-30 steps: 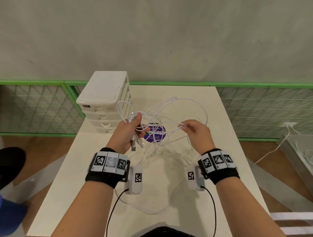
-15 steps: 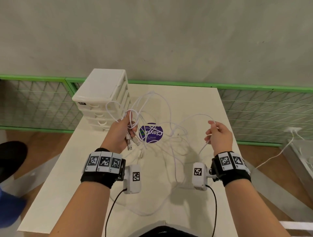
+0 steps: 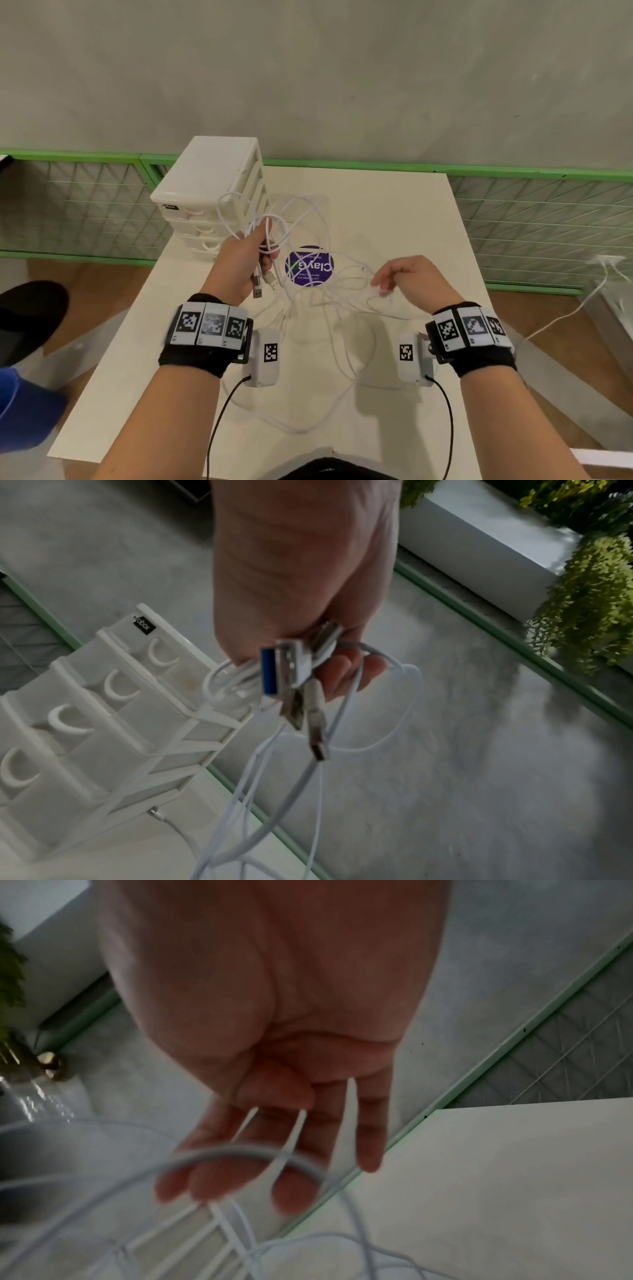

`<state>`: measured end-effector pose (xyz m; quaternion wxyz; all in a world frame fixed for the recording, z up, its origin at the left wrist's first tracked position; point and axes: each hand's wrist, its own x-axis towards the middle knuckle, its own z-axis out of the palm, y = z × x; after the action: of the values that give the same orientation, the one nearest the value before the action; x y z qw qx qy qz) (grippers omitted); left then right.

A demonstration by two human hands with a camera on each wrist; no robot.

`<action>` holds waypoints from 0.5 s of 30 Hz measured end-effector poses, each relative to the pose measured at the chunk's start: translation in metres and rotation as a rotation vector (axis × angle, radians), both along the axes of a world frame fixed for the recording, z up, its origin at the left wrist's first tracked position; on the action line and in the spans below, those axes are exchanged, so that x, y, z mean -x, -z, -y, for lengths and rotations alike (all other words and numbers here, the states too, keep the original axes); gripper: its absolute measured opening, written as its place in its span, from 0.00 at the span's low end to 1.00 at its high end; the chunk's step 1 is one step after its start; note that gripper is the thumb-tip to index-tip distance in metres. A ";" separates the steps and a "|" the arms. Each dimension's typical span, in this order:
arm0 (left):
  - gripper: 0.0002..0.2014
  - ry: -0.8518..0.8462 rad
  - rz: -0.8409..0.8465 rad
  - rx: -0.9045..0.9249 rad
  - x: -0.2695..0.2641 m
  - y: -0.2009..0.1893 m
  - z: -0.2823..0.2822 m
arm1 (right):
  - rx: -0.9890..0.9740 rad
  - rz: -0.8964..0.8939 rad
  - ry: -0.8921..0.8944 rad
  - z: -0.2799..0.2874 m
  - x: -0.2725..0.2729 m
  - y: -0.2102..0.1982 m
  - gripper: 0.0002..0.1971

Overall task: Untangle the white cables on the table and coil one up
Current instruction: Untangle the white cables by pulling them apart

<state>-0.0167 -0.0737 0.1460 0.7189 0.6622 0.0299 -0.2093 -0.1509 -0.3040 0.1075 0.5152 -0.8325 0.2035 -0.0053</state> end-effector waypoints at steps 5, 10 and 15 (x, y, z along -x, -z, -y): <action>0.16 -0.036 0.064 -0.026 -0.009 -0.016 -0.007 | 0.342 -0.379 0.111 0.015 0.010 0.036 0.18; 0.16 -0.003 0.052 -0.004 -0.008 -0.024 -0.005 | 0.354 -0.451 0.237 0.022 0.024 0.060 0.17; 0.18 0.130 0.039 -0.062 -0.004 -0.015 0.004 | 0.266 0.234 0.341 -0.012 -0.003 0.011 0.21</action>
<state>-0.0129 -0.0779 0.1606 0.6833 0.6887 -0.0207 -0.2417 -0.1476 -0.2924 0.0968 0.4129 -0.8403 0.2777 -0.2152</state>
